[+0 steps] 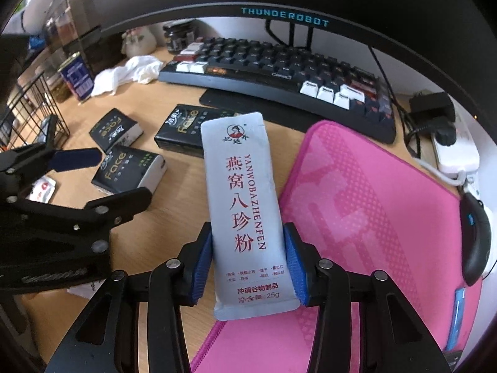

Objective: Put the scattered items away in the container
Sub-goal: 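Grasp a black Face pack with the left gripper while the right holds the packet, then carry the packet and Face pack over the wire basket and release them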

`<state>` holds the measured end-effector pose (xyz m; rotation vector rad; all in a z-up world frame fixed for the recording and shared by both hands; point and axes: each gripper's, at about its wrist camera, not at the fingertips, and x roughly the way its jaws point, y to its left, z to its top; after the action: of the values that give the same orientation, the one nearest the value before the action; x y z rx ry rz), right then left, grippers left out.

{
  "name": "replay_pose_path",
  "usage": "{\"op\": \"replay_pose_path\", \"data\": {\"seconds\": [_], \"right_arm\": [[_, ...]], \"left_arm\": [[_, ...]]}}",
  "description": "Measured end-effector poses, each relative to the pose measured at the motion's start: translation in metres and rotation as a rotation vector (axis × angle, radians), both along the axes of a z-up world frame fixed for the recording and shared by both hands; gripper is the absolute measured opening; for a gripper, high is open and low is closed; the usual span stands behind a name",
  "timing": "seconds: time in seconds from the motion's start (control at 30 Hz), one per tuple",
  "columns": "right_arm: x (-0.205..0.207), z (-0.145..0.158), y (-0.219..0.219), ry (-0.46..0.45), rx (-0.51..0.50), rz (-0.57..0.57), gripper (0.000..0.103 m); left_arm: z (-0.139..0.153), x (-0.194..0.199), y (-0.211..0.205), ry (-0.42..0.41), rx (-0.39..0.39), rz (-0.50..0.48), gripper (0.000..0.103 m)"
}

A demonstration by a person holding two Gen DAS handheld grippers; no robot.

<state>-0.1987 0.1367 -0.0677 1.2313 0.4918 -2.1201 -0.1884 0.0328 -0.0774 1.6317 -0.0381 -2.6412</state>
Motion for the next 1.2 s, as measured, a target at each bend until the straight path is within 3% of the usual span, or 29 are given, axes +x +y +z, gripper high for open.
{"op": "replay_pose_path", "data": {"seconds": [0.27,0.83,1.2], "right_arm": [[0.004,0.001,-0.002,0.005,-0.001,0.010,0.044],[0.033,0.024,-0.004,-0.014,-0.059,0.028,0.043],[0.072,0.069,-0.021,0.054,-0.101,0.076,0.043]], "left_arm": [[0.001,0.005,-0.003,0.001,0.029,-0.003,0.068],[0.050,0.047,-0.029,0.079,0.036,0.017,0.068],[0.086,0.080,-0.052,0.153,0.041,0.052,0.068]]}}
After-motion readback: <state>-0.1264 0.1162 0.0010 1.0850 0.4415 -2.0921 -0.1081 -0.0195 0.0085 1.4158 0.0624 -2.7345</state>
